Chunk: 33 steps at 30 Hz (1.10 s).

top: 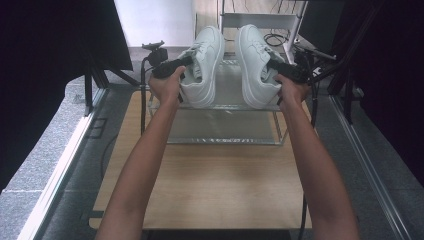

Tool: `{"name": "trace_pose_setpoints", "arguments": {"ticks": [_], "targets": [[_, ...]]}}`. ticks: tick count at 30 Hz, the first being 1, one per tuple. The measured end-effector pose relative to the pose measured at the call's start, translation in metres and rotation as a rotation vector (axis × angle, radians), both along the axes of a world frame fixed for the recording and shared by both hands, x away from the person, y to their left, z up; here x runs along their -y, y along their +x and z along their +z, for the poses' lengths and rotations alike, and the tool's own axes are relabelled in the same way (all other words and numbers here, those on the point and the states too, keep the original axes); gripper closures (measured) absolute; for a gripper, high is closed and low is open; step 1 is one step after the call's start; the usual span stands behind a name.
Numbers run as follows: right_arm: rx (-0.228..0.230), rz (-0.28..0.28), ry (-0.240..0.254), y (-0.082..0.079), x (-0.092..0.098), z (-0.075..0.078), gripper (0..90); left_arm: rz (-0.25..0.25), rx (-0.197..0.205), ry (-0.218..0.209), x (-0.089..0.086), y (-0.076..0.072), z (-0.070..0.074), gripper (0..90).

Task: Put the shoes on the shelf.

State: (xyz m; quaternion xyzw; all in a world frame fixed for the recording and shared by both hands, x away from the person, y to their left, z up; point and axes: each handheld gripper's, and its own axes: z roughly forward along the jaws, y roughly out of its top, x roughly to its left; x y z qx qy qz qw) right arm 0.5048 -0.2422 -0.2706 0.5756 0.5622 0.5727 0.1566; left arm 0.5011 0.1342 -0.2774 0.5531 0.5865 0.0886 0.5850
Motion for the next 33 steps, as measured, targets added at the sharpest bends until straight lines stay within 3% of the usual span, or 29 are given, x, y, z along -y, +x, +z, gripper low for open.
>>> {"name": "trace_pose_setpoints", "arguments": {"ticks": [5, 10, 16, 19, 23, 27, 33], "targets": [[-0.026, -0.010, 0.001, 0.010, -0.009, -0.004, 86.1, 0.033, -0.027, 0.060, 0.011, 0.010, 0.000, 82.3], [-0.057, -0.018, -0.016, 0.018, -0.016, -0.012, 86.1, 0.047, -0.043, 0.068, 0.015, 0.017, -0.004, 82.4], [-0.075, -0.041, -0.035, 0.026, -0.021, -0.019, 86.0, 0.066, -0.090, 0.112, 0.024, 0.028, -0.013, 82.1], [-0.091, -0.049, -0.056, 0.030, -0.025, -0.023, 85.9, 0.064, -0.089, 0.134, 0.029, 0.031, -0.015, 82.1], [-0.104, -0.056, -0.064, 0.035, -0.029, -0.027, 85.2, 0.072, -0.107, 0.138, 0.031, 0.034, -0.016, 82.0], [-0.126, -0.100, -0.079, 0.039, -0.033, -0.027, 84.1, 0.087, -0.127, 0.124, 0.029, 0.036, -0.019, 81.3], [-0.132, -0.086, -0.053, 0.045, -0.039, -0.032, 77.4, 0.073, -0.153, 0.131, 0.035, 0.042, -0.021, 75.8]]}}
